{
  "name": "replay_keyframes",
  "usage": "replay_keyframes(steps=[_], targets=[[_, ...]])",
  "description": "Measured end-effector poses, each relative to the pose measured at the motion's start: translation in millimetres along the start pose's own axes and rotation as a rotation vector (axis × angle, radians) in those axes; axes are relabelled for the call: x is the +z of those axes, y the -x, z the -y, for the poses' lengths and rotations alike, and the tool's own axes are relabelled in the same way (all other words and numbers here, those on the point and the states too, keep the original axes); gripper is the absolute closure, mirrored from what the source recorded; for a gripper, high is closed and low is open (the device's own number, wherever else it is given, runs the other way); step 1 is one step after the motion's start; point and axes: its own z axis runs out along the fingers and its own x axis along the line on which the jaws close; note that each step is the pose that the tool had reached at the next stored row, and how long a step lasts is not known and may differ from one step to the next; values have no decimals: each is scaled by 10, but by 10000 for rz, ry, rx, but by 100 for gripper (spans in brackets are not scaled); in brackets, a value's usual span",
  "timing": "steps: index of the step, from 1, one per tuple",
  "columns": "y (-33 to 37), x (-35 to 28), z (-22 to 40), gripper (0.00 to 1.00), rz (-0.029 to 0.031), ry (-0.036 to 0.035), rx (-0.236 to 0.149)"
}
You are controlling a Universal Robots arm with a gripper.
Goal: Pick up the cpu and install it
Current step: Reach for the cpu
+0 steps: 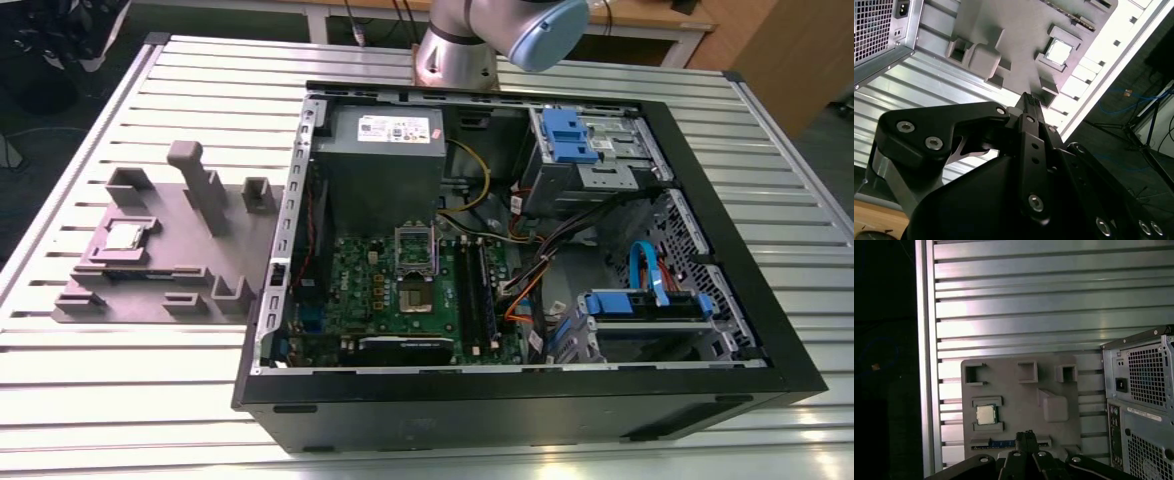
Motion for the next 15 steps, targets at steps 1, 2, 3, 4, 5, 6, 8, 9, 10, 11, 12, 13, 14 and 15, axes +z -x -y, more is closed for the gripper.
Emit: replay_keyframes(steps=[1,2,3,4,5,6,8,9,10,11,12,13,14,15], targets=[[0,0,0,89,-1,2,-1],[-2,0,0,89,-19,1,2],[-9,0,0,89,-22,3,2],[-11,0,1,89,-22,2,2],[-13,1,1,89,-22,2,2],[-15,0,1,89,-22,2,2],[-20,0,1,89,-23,2,2],[-23,0,2,89,-23,2,2],[-26,1,2,89,-22,2,2],[-30,1,2,89,-22,2,2],[-33,0,2,89,-22,2,2],[-37,0,3,89,-23,2,2],[-40,1,3,89,-22,2,2],[-43,1,3,89,-22,2,2]])
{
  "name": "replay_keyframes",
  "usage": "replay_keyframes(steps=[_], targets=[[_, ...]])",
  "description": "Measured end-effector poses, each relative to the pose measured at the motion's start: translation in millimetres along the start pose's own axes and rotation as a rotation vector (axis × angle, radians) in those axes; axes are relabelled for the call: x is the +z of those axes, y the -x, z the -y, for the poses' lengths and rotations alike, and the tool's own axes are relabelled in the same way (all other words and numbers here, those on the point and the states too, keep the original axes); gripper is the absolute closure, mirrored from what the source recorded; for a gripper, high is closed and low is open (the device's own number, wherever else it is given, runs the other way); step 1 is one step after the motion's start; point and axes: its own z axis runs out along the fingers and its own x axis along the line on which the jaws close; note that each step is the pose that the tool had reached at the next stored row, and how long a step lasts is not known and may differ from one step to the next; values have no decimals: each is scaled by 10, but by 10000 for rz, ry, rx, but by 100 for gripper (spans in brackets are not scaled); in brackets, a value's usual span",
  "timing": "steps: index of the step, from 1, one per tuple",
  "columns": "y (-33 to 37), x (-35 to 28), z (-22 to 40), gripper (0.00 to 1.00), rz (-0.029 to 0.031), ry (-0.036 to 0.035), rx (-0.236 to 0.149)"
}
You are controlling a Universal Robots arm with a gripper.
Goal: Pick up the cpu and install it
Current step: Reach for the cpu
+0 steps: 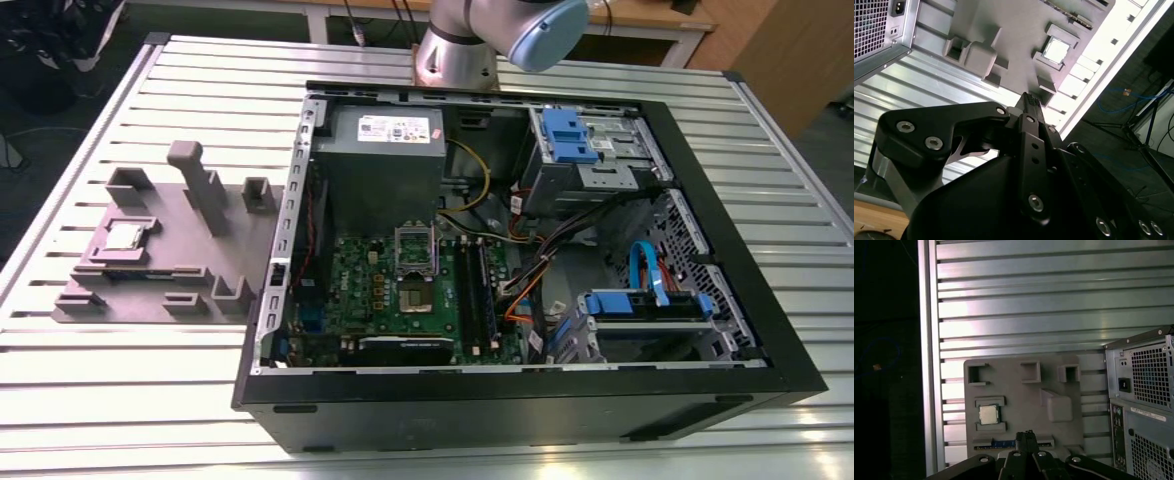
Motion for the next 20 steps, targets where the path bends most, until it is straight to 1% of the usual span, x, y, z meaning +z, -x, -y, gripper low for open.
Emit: replay_keyframes(steps=[10,11,12,20], targets=[[-37,1,3,89,0,0,0],[-50,0,4,89,-1,-1,1],[-83,4,6,89,0,0,1],[-84,4,7,89,-1,0,0]])
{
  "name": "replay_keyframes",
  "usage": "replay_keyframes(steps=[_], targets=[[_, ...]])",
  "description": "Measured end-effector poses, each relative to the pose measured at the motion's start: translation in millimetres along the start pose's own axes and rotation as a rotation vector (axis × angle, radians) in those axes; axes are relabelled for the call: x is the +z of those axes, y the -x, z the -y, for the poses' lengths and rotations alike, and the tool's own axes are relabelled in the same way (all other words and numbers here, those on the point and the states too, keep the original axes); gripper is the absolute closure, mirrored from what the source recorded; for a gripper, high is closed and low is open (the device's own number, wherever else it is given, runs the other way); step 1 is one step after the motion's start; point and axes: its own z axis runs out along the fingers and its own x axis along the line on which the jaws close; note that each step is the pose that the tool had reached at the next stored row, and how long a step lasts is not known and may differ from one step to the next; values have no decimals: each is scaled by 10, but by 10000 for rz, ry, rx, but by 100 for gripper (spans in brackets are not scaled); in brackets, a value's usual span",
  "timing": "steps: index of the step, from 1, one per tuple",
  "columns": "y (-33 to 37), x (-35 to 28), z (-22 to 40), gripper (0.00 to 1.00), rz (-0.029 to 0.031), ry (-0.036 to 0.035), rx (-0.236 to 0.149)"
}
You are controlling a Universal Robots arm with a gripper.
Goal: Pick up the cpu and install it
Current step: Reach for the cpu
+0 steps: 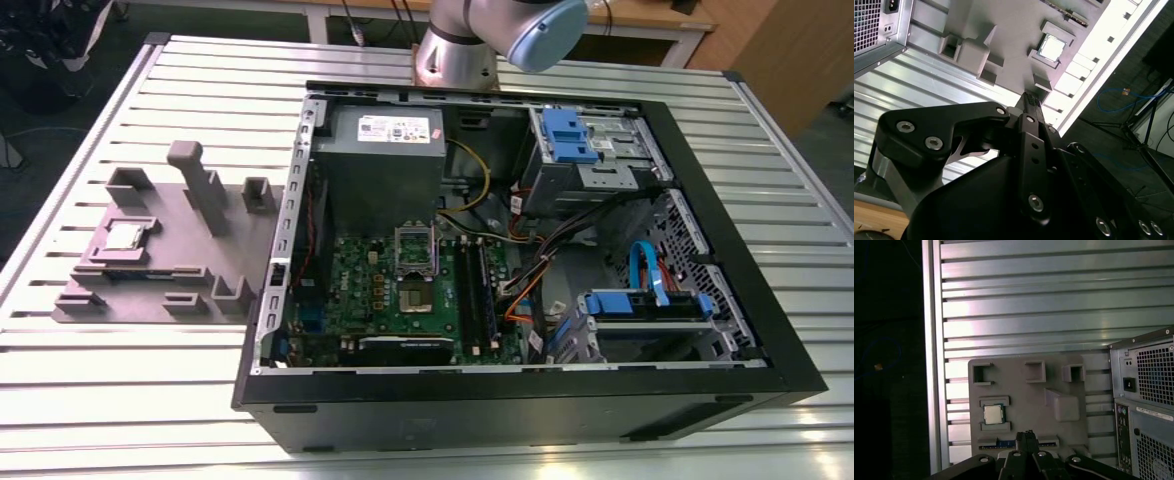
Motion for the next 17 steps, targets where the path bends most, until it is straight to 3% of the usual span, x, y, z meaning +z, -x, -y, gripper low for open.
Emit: replay_keyframes(steps=[13,17], targets=[[-81,11,7,89,-18,-2,2],[-182,13,15,89,-18,-1,-16]])
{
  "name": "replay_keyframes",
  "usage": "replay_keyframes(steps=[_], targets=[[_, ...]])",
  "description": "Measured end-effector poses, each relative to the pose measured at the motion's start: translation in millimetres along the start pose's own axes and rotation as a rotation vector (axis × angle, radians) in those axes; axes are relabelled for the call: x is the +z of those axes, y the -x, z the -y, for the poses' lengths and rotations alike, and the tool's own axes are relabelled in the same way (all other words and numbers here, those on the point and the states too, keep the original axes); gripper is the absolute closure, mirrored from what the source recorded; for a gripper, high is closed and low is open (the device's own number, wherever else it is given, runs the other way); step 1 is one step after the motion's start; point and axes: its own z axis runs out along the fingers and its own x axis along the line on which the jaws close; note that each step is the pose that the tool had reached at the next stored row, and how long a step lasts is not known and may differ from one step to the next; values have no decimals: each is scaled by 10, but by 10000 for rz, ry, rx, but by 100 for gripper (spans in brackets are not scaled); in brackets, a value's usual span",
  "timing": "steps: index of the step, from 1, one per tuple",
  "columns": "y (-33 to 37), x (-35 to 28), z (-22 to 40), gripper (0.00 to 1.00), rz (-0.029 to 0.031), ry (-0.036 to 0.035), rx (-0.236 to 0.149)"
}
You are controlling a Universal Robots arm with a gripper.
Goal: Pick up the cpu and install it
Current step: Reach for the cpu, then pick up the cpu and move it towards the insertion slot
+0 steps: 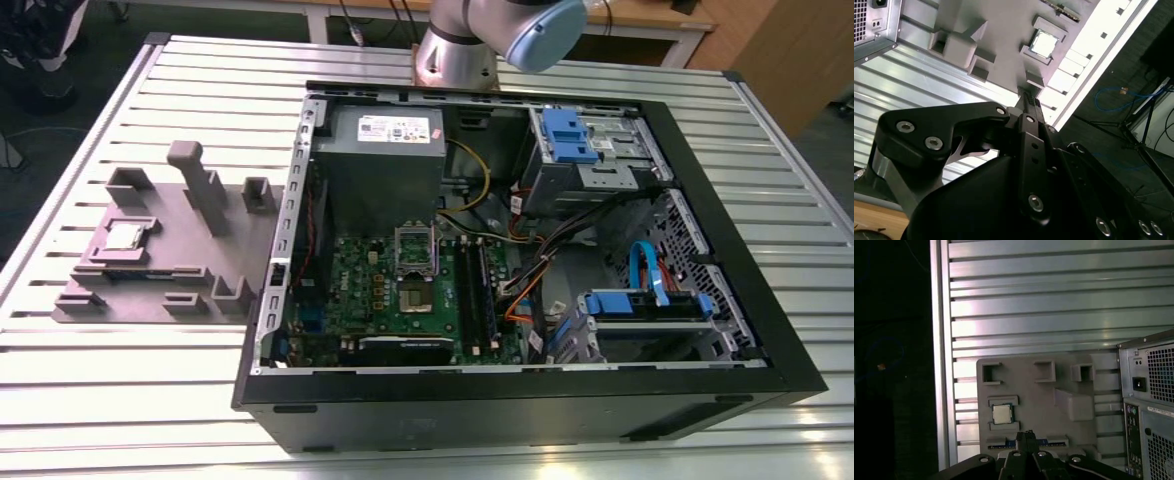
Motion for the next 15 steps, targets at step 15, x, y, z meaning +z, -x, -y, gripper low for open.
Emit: replay_keyframes(steps=[15], targets=[[-269,19,21,89,-45,-2,-10]])
